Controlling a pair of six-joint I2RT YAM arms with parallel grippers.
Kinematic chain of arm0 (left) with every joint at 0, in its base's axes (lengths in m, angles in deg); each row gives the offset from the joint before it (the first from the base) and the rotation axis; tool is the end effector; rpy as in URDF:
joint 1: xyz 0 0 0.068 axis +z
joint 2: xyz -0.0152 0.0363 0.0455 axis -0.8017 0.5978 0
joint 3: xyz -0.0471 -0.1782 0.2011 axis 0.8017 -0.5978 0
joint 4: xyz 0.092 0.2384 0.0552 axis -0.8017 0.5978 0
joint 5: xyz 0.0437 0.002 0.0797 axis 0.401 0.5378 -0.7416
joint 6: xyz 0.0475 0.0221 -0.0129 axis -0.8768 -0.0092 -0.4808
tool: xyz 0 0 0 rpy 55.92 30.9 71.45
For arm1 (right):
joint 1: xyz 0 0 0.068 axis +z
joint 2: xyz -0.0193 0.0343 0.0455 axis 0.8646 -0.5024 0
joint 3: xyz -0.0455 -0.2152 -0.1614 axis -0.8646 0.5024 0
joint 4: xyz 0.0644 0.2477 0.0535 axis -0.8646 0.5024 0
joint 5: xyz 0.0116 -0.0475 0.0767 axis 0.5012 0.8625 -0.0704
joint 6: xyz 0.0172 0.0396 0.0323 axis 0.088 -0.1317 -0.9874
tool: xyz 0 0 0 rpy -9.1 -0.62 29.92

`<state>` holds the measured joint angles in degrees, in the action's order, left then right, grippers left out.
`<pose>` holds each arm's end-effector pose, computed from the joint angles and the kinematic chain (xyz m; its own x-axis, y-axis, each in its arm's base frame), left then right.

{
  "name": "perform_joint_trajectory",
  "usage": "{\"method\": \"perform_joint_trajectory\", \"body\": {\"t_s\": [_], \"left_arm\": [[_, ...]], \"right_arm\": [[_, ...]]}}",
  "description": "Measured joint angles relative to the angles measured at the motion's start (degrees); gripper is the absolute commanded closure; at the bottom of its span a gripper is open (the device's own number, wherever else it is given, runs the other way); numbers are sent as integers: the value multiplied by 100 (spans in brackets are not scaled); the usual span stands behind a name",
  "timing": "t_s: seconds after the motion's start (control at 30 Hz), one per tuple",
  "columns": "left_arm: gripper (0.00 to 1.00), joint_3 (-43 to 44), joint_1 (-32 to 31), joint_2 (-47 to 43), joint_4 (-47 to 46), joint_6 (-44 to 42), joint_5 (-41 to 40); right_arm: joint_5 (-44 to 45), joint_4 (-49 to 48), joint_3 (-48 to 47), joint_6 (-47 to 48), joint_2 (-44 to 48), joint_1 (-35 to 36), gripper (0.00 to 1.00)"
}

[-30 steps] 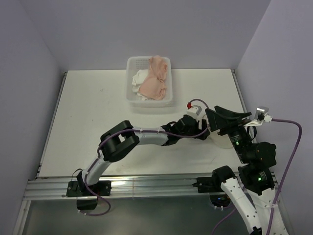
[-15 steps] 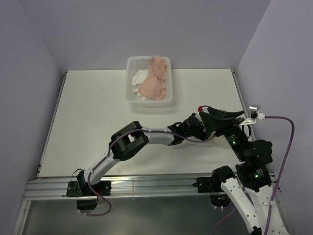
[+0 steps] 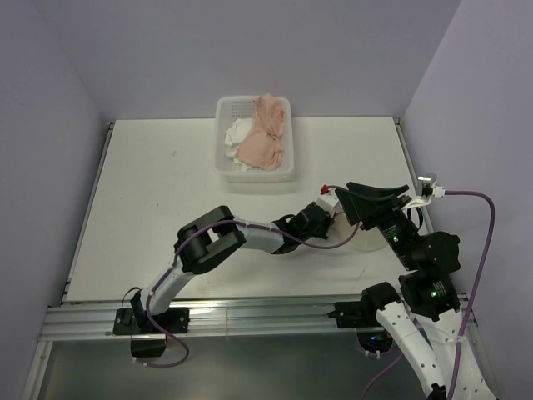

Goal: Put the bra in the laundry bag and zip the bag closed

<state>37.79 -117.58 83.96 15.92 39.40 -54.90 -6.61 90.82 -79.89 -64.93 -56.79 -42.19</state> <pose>0.2293 -0.4609 0.1282 -0.3847 0.1180 -0.9155 0.7278 0.6488 -0.2222 0.0728 0.0327 0.3798 -0.0527 0.5604 -0.8265 -0.6009 0.6432 0.4745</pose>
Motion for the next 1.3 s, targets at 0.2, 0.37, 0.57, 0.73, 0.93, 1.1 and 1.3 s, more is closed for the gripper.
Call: {"method": "perform_joint_trajectory", "body": {"t_s": [0.2,0.37,0.57,0.73,0.93,1.1,1.3], "left_arm": [[100,-2227,72,-1543,-542,323,-713],[100,-3504,20,-2962,-918,734,-1397],[100,-4728,-363,-4201,-881,1394,-2487],[100,-5233,-570,-4658,-540,1794,-3091],[100,-5383,-944,-4725,-326,2017,-3392],[65,-5381,-1222,-4725,-173,2194,-3348],[26,-5379,-1255,-4769,22,2529,-2927]], "right_arm": [[103,-22,83,-4,0,0,40],[153,-120,262,-52,-306,0,41],[339,168,586,-31,-1357,11,37],[1003,542,787,149,-2055,232,23],[1401,337,964,203,-3211,944,48],[1049,-179,990,317,-4266,1073,69],[931,-319,809,769,-4518,1086,35]]}}
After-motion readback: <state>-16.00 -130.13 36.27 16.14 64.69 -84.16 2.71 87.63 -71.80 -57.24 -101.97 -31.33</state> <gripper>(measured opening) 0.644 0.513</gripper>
